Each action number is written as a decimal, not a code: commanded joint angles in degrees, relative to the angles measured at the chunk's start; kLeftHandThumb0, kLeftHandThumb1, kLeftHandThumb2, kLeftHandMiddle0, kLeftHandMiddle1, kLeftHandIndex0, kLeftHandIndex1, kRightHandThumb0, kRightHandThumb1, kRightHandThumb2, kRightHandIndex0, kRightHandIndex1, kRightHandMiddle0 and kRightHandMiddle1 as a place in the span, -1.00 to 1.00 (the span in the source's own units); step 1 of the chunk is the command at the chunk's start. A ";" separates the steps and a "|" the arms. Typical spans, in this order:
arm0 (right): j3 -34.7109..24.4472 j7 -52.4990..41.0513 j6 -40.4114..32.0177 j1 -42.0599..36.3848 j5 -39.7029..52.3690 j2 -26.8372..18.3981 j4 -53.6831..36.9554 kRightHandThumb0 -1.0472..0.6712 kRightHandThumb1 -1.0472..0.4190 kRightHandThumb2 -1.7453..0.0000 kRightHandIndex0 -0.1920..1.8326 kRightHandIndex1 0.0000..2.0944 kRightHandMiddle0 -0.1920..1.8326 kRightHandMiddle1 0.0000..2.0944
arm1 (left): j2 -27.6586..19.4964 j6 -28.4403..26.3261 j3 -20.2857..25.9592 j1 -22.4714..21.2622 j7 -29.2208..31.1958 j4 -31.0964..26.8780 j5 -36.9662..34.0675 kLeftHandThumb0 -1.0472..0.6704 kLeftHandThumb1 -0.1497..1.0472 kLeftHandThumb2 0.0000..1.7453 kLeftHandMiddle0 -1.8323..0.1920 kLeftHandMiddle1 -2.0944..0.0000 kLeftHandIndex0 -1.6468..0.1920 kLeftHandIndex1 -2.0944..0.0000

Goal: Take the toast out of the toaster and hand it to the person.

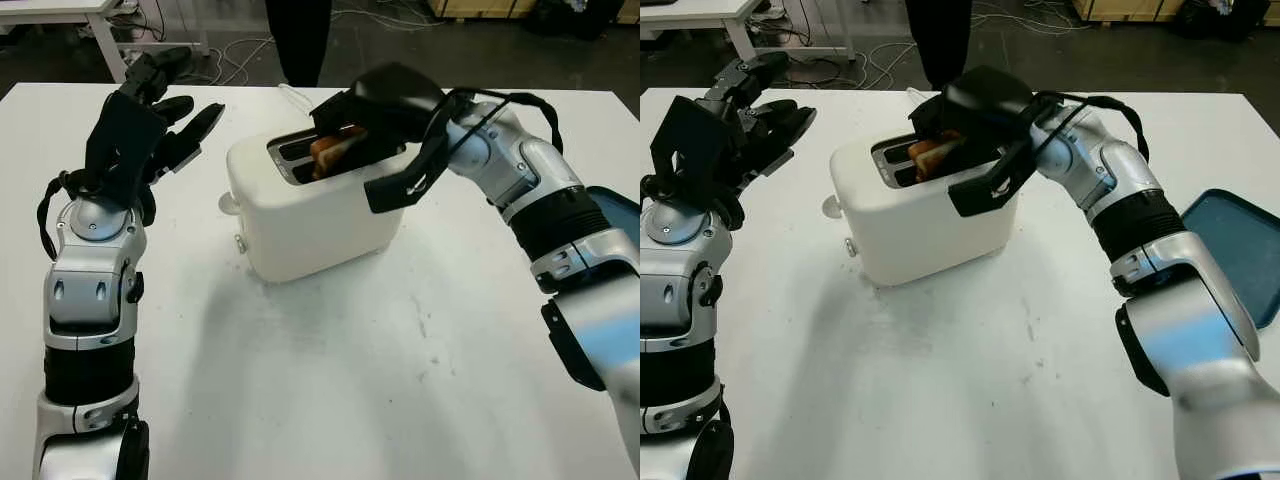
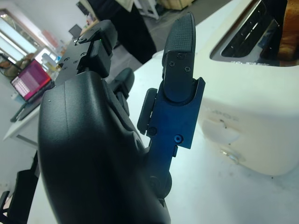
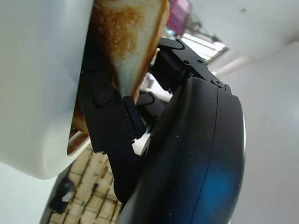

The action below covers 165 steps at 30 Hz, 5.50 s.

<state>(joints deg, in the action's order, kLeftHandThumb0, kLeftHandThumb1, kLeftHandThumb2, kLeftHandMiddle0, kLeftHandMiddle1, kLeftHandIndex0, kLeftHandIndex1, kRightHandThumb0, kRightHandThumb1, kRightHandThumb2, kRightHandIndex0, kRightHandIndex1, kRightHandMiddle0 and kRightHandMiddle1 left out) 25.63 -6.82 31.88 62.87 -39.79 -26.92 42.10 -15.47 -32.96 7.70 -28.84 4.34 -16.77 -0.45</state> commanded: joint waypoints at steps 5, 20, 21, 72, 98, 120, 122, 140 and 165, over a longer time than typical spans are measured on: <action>-4.20 1.73 -1.02 0.82 3.42 0.33 0.13 0.05 -0.71 0.97 0.27 0.67 0.01 0.67 | -0.32 0.59 -0.22 0.22 0.01 -0.10 0.25 -0.45 0.79 -0.84 0.81 0.29 0.64 0.59; -19.26 0.20 -8.68 13.40 19.16 0.13 10.54 -0.08 -0.74 0.93 0.27 0.67 0.08 0.67 | -0.29 -0.05 -0.08 0.44 -0.21 -0.63 0.31 -0.42 0.79 -0.83 0.81 0.33 0.66 0.59; -19.92 1.31 -8.89 14.30 19.35 -0.24 12.41 -0.07 -0.73 0.93 0.27 0.67 0.09 0.67 | -0.27 0.00 -0.06 0.51 -0.18 -0.65 0.27 -0.41 0.79 -0.83 0.81 0.34 0.66 0.60; -14.71 18.90 -30.80 10.67 13.43 1.07 34.93 0.06 -0.83 0.96 -0.19 0.67 -0.38 0.66 | -0.31 1.85 -0.26 0.85 -0.02 0.47 0.53 -0.46 0.79 -0.86 0.81 0.29 0.66 0.56; -13.72 17.49 -30.78 11.85 12.71 0.41 34.84 -0.03 -0.83 1.00 -0.19 0.66 -0.34 0.62 | -0.01 0.49 0.06 -0.11 0.04 0.03 -0.22 -0.41 0.79 -0.84 0.81 0.30 0.69 0.53; -13.19 17.72 -31.46 11.87 11.95 0.58 35.01 -0.03 -0.83 0.99 -0.18 0.67 -0.36 0.64 | -0.27 -0.45 -0.17 0.12 -0.23 -0.56 0.51 -0.44 0.79 -0.84 0.81 0.33 0.69 0.52; -13.95 17.81 -31.56 11.83 12.76 0.82 34.92 -0.04 -0.82 0.99 -0.25 0.67 -0.34 0.58 | -0.31 -0.07 -0.12 0.20 -0.02 -0.41 0.35 -0.43 0.79 -0.84 0.81 0.33 0.70 0.52; -24.89 7.95 -23.04 8.70 24.34 0.43 32.32 -0.52 -0.83 0.72 -0.36 -0.94 -0.36 -0.99 | -0.14 0.63 0.50 1.11 -0.12 -0.26 0.01 -0.40 0.79 -0.80 0.81 0.34 0.71 0.52; -31.74 0.83 -16.89 -45.58 46.61 13.79 -28.65 -0.59 -0.83 0.29 -0.76 -0.99 -0.73 -1.00 | 9.35 3.36 4.78 19.75 -3.07 -16.44 -6.69 -0.52 0.79 -0.79 0.81 0.52 0.67 0.73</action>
<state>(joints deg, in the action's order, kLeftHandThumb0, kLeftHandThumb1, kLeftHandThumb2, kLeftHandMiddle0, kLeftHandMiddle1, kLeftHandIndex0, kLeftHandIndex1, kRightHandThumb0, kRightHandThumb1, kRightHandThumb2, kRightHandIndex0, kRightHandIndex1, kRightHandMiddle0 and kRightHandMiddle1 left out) -6.05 -6.12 15.98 19.53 5.88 -14.22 17.11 -6.87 -30.67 12.25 -10.46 1.87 -31.78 -6.49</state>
